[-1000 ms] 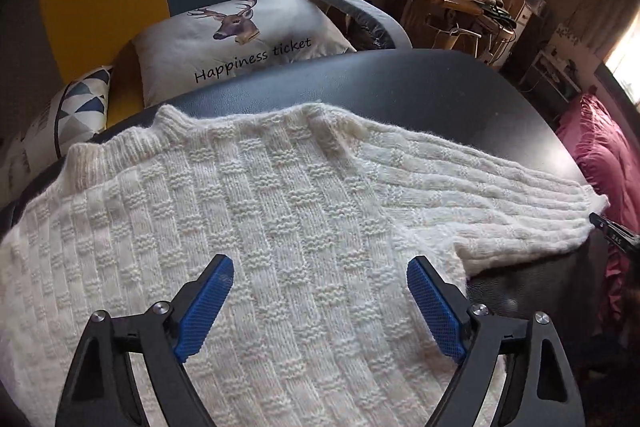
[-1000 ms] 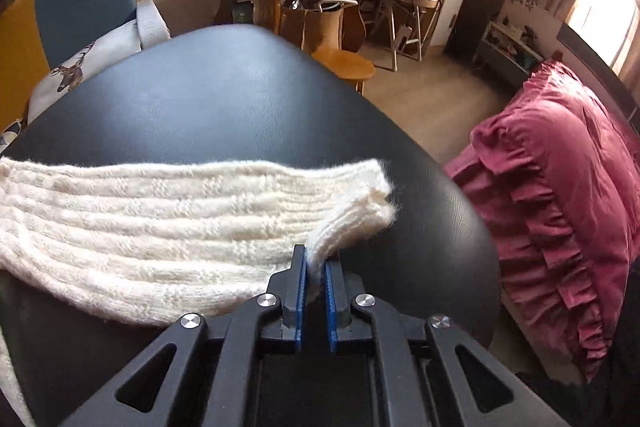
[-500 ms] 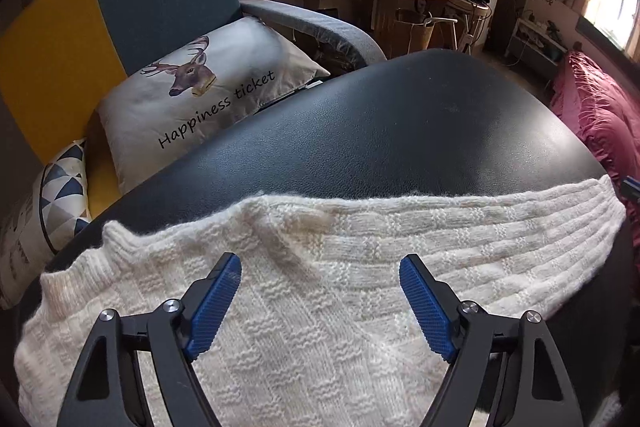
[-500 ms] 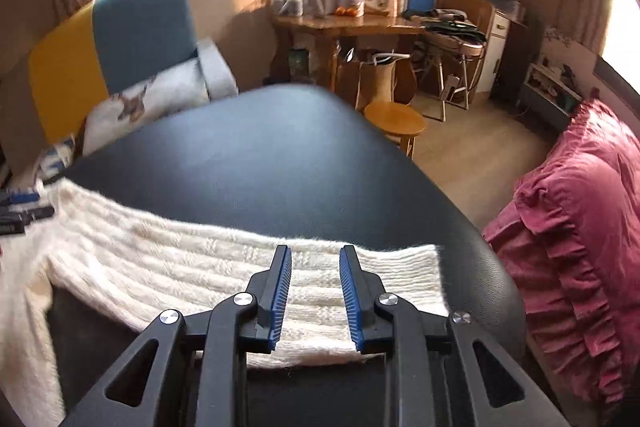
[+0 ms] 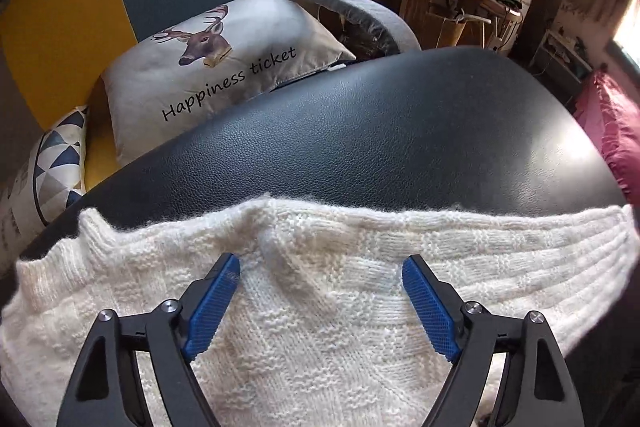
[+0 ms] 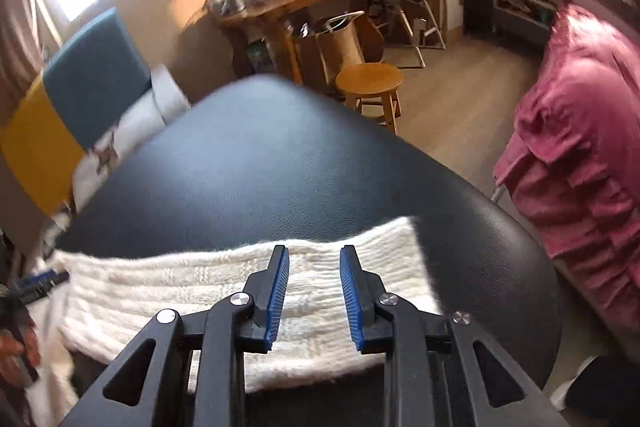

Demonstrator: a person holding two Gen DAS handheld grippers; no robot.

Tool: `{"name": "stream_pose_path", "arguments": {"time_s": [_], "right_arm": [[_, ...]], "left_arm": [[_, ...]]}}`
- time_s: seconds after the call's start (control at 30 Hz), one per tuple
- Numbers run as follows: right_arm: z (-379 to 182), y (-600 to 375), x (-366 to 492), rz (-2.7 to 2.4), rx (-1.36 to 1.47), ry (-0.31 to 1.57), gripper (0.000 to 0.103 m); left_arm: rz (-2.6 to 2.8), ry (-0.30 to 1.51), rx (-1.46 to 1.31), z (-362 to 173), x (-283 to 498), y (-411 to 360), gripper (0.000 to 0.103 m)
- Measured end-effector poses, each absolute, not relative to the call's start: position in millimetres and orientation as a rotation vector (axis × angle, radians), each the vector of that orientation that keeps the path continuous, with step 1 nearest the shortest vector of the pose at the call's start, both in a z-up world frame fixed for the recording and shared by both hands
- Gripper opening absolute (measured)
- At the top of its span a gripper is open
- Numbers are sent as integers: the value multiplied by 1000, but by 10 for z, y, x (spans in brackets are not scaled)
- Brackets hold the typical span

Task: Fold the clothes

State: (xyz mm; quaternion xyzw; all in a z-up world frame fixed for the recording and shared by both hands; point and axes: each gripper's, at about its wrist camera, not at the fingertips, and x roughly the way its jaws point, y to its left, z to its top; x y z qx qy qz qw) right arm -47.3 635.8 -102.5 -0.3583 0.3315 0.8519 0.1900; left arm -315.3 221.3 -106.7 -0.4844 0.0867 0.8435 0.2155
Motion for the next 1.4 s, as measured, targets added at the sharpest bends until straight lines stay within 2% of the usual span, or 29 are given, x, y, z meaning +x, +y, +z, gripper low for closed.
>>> {"name": "stream_pose_path", "arguments": {"time_s": [0.1,0.23,0.37,0.5,0.53,0.6,0.67,0.73,0.8,0.9,1.07,1.33,1.4], "right_arm": [[-1158,6668,-41,2316,-907,1252,27],[-1457,6821,241,2227,-834,1558,30],[-1656,6823,168,2179,-791,1732,29],[-1622,6682,-71,2236,-816,1728,29],[-1578,6634,-121,2266,-809,1700,31],[-1392,6529,-183,2351,-786,1513,31],[-1296,6435,-278,2318,-948,1201,27],[-1208,6332,-370,2230,-1106,850,12],[-1049,6195,-371,2171,-1128,558,21],[-773,5951,-301,2297,-1047,456,25],[-577,5106,-722,2687,-1184,368,26],[-894,3671,-1603,2890,-1531,34,26],[-1020,3557,-1797,2862,-1593,12,26]], "left_arm": [[2341,174,-1318,-958,-3026,2064,85],[2329,114,-1311,-892,-2762,1883,85],[2319,94,-1331,-911,-2462,1736,85],[2301,62,-1369,-976,-2246,1612,85],[2300,63,-1378,-995,-2214,1596,85],[2301,79,-1394,-1026,-2169,1585,85],[2311,120,-1396,-1043,-2126,1586,85],[2339,196,-1387,-1046,-2097,1595,85],[2355,229,-1367,-1022,-2061,1574,85],[2370,265,-1322,-963,-1992,1553,85],[2323,262,-1259,-894,-1802,1577,85],[2128,57,-1207,-827,-1508,1722,84],[2076,24,-1188,-794,-1495,1834,84]]}}
